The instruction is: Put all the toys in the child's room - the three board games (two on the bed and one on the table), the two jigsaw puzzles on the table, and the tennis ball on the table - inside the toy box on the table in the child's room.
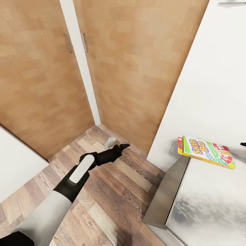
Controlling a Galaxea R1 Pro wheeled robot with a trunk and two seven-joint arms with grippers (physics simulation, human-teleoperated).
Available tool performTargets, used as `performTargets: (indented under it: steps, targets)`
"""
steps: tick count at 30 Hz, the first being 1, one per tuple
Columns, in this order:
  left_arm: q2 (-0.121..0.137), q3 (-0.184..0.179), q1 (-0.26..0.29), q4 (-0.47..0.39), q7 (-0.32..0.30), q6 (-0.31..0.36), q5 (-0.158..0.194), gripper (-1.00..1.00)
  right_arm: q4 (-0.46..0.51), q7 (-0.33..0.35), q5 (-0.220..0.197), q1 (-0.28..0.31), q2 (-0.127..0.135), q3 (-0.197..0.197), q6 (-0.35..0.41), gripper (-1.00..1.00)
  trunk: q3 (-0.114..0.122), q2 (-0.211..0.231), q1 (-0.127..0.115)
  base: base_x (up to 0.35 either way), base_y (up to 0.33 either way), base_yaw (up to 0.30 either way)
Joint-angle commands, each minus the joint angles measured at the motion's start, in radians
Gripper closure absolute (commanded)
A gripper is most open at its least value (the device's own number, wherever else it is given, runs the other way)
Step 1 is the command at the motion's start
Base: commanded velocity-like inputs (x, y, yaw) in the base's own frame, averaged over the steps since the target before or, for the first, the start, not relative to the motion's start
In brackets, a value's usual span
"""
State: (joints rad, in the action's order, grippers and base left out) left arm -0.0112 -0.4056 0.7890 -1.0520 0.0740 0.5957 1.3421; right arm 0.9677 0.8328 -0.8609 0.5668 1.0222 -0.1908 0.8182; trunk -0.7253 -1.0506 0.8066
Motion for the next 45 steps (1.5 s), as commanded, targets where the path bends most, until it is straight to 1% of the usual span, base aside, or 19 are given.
performTargets:
  steps: [1, 2, 3, 5, 6, 8, 9, 11, 12, 14, 15, 17, 20, 22, 23, 28, 30, 37, 45]
  targets:
    - [0.001, 0.0, 0.001, 0.017, -0.011, 0.004, 0.008, -1.0, 0.023, 0.009, -0.001, -0.011, -0.001, -0.003, 0.003, -1.0, -0.001, -0.001, 0.0, 0.0, 0.0, -0.114]
    - [0.002, 0.0, 0.002, 0.033, -0.033, 0.005, 0.006, -1.0, 0.045, 0.015, -0.001, -0.024, -0.002, -0.006, 0.002, -1.0, -0.001, -0.001, 0.0, 0.0, 0.0, -0.147]
    - [0.002, 0.0, 0.002, 0.033, -0.033, 0.005, 0.006, -1.0, 0.045, 0.015, -0.001, -0.024, -0.002, -0.006, 0.002, -1.0, -0.001, -0.001, 0.0, 0.0, 0.0, -0.147]
    - [0.003, -0.001, 0.003, 0.057, -0.09, 0.006, 0.003, -1.0, 0.089, 0.023, -0.001, -0.048, -0.005, -0.01, 0.0, -1.0, -0.001, -0.001, 0.0, 0.0, 0.0, -0.184]
    - [0.003, -0.001, 0.003, 0.057, -0.09, 0.006, 0.003, -1.0, 0.089, 0.023, -0.001, -0.048, -0.005, -0.01, 0.0, -1.0, -0.001, -0.001, 0.0, 0.0, 0.0, -0.195]
    - [0.004, -0.002, 0.004, 0.073, -0.152, 0.007, 0.001, -1.0, 0.133, 0.027, -0.001, -0.074, -0.01, -0.013, 0.0, -1.0, -0.001, -0.001, 0.0, 0.0, 0.0, -0.219]
    - [0.004, -0.002, 0.004, 0.073, -0.152, 0.007, 0.001, -1.0, 0.133, 0.027, -0.001, -0.074, -0.01, -0.013, 0.0, -1.0, -0.001, -0.001, 0.0, 0.0, 0.0, -0.226]
    - [0.004, -0.003, 0.004, 0.088, -0.21, 0.007, -0.002, -1.0, 0.176, 0.03, -0.001, -0.099, -0.016, -0.015, 0.0, -1.0, -0.001, -0.001, 0.0, 0.0, 0.0, -0.242]
    - [0.004, -0.003, 0.004, 0.088, -0.21, 0.007, -0.002, -1.0, 0.176, 0.03, -0.001, -0.099, -0.016, -0.015, 0.0, -1.0, -0.001, -0.001, 0.0, 0.0, 0.0, -0.246]
    - [0.006, -0.004, 0.003, 0.104, -0.259, 0.006, -0.011, -1.0, 0.214, 0.031, 0.0, -0.121, -0.022, -0.017, 0.001, -1.0, -0.001, -0.001, 0.0, 0.0, 0.0, -0.256]
    - [0.006, -0.004, 0.003, 0.104, -0.259, 0.006, -0.011, -1.0, 0.214, 0.031, 0.0, -0.121, -0.022, -0.017, 0.001, -1.0, -0.001, -0.001, 0.0, 0.0, 0.0, -0.259]
    - [0.006, -0.002, 0.002, 0.125, -0.302, 0.006, -0.027, -1.0, 0.242, 0.032, -0.001, -0.137, -0.027, -0.018, 0.003, -1.0, -0.001, -0.001, 0.0, 0.0, 0.0, -0.265]
    - [0.006, -0.001, 0.002, 0.137, -0.322, 0.006, -0.035, -1.0, 0.253, 0.033, -0.001, -0.142, -0.03, -0.019, 0.003, -1.0, -0.001, -0.001, 0.0, 0.0, 0.0, -0.269]
    - [0.006, 0.0, 0.003, 0.167, -0.359, 0.005, -0.048, -1.0, 0.271, 0.032, -0.001, -0.15, -0.035, -0.02, 0.005, -1.0, -0.001, -0.001, 0.0, 0.0, 0.0, -0.273]
    - [0.006, 0.0, 0.003, 0.167, -0.359, 0.005, -0.048, -1.0, 0.271, 0.032, -0.001, -0.15, -0.035, -0.02, 0.005, -1.0, -0.001, -0.001, 0.0, 0.0, 0.0, -0.274]
    - [0.005, 0.002, 0.004, 0.209, -0.41, 0.002, -0.062, -1.0, 0.291, 0.031, -0.001, -0.159, -0.042, -0.02, 0.006, -1.0, -0.001, -0.001, 0.0, 0.0, 0.0, -0.277]
    - [0.005, 0.003, 0.005, 0.215, -0.418, 0.001, -0.064, -1.0, 0.294, 0.03, -0.001, -0.16, -0.043, -0.02, 0.006, -1.0, -0.001, -0.001, 0.0, 0.0, 0.0, -0.28]
    - [0.005, 0.004, 0.005, 0.229, -0.436, -0.002, -0.069, -1.0, 0.301, 0.03, -0.001, -0.163, -0.045, -0.02, 0.007, -1.0, -0.001, -0.001, 0.0, 0.0, 0.0, -0.257]
    - [0.007, 0.006, 0.003, 0.235, -0.445, -0.008, -0.071, -1.0, 0.304, 0.029, -0.001, -0.165, -0.047, -0.02, 0.007, -1.0, -0.001, -0.001, 0.0, 0.0, 0.0, -0.117]
